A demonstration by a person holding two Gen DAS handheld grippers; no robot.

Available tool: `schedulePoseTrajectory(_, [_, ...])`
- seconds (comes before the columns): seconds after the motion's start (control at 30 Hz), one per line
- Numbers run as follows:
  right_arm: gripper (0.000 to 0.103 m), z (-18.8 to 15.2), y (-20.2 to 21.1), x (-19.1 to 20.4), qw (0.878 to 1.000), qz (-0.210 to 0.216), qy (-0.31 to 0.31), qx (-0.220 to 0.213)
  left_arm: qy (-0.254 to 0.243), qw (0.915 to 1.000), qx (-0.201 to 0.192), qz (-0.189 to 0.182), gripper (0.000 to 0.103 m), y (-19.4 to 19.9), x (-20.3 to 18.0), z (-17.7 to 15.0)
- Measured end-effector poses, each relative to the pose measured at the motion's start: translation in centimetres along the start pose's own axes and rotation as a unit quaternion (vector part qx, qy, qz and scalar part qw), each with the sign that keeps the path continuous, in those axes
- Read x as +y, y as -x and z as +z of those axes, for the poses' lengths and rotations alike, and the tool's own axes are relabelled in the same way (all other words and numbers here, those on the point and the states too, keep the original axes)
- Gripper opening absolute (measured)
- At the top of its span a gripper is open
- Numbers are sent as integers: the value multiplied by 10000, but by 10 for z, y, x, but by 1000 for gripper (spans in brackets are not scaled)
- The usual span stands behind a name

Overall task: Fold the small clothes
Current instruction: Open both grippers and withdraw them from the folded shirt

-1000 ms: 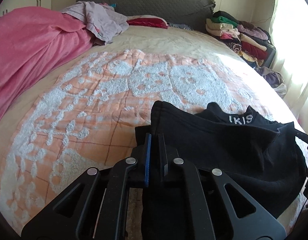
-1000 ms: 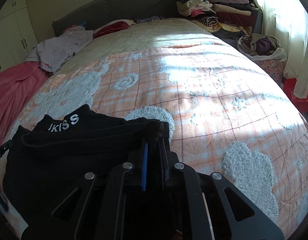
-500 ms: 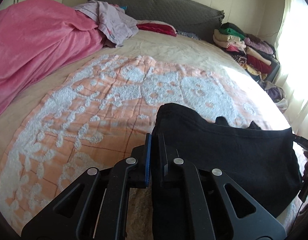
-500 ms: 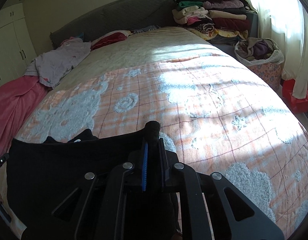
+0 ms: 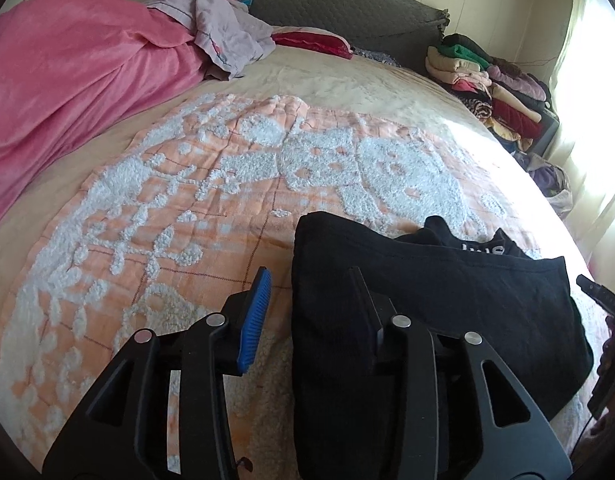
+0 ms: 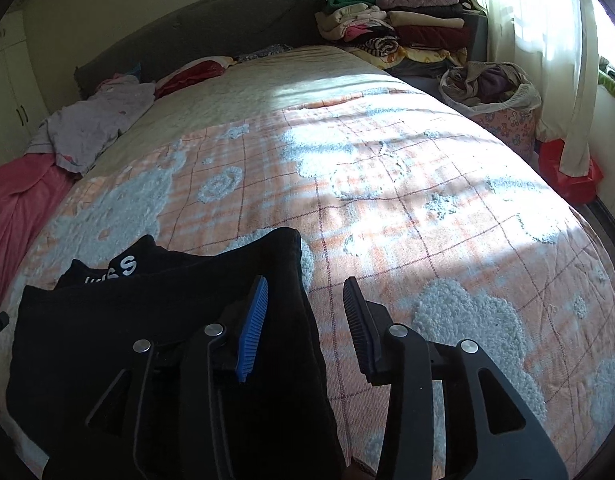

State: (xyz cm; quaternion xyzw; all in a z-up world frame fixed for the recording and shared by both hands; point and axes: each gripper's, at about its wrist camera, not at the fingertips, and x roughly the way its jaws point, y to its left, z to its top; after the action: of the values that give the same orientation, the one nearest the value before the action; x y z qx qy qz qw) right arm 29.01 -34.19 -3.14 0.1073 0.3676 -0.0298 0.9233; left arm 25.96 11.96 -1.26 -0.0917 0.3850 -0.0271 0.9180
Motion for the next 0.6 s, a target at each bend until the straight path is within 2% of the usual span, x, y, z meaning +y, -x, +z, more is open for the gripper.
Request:
schedulePoseTrajectory(0.07, [48, -8, 17, -3, 9999, 122, -3, -102, -48, 10000, -15, -21, 43, 7, -5, -3])
schedulePoseTrajectory(0.27, [53, -34, 50, -3, 9992, 368, 70, -144, -191, 9997, 66, -99, 56, 22, -17, -15])
schedulePoseTrajectory(0.4, [54, -51, 61, -2, 9989, 450, 135, -68, 63, 9996, 126, -259, 64, 29, -12, -22])
schedulePoseTrajectory(0.6, [57, -65, 70, -4, 9983, 552, 188, 33, 368, 9986, 252, -292, 68, 29, 0, -38])
